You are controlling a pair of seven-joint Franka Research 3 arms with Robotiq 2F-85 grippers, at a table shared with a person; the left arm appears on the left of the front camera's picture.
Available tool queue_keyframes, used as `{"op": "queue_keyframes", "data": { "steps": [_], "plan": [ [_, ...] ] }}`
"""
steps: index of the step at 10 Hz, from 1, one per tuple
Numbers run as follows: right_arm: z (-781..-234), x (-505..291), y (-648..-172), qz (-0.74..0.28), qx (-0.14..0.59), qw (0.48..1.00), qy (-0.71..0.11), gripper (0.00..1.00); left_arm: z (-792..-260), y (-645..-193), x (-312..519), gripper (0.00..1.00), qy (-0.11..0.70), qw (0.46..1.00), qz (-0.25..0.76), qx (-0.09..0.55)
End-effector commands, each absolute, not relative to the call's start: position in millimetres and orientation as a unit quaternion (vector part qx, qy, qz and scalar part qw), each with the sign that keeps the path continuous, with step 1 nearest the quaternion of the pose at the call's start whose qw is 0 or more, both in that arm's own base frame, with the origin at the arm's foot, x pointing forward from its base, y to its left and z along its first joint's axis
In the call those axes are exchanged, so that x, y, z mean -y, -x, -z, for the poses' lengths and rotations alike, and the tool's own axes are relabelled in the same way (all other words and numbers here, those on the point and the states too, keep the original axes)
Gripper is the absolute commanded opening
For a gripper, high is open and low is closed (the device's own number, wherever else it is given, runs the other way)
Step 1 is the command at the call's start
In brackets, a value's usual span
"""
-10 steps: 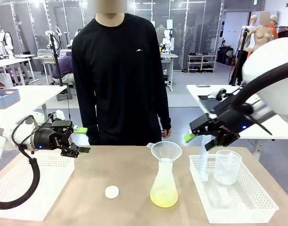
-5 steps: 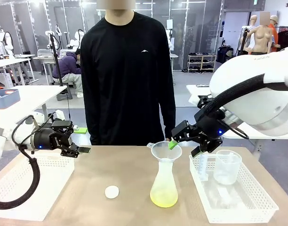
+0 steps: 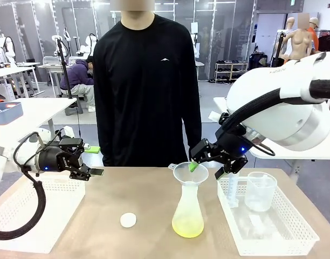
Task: Prepare the solutions needed for the experiment.
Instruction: Once the solution is in the Big flask , pick up the Plastic Funnel and place it back into the right Organizing basket.
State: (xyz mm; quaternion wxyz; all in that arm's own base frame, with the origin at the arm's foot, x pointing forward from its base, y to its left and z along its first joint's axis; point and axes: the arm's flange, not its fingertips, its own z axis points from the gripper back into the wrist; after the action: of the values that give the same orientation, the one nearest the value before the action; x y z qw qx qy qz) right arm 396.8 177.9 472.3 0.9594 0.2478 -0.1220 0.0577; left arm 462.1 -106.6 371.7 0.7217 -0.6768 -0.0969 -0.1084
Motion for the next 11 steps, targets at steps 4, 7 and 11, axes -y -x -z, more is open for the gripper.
{"op": "queue_keyframes", "data": {
  "steps": [4, 7, 11],
  "plan": [
    [-468.3, -186.3, -408.9, -0.039, 0.1, 0.968, -0.228, 0.78, -372.5, -464.3, 106.6, 1.0, 0.678, 0.72, 0.111, 0.098],
    [-465.4, -184.1, -409.0, -0.031, 0.088, 0.969, -0.23, 0.34, -372.5, -464.3, 106.6, 1.0, 0.678, 0.72, 0.111, 0.098],
    [-464.5, -182.8, -406.0, -0.027, 0.08, 0.967, -0.24, 0.0, -372.5, -464.3, 106.6, 1.0, 0.678, 0.72, 0.111, 0.098]
  ]
}}
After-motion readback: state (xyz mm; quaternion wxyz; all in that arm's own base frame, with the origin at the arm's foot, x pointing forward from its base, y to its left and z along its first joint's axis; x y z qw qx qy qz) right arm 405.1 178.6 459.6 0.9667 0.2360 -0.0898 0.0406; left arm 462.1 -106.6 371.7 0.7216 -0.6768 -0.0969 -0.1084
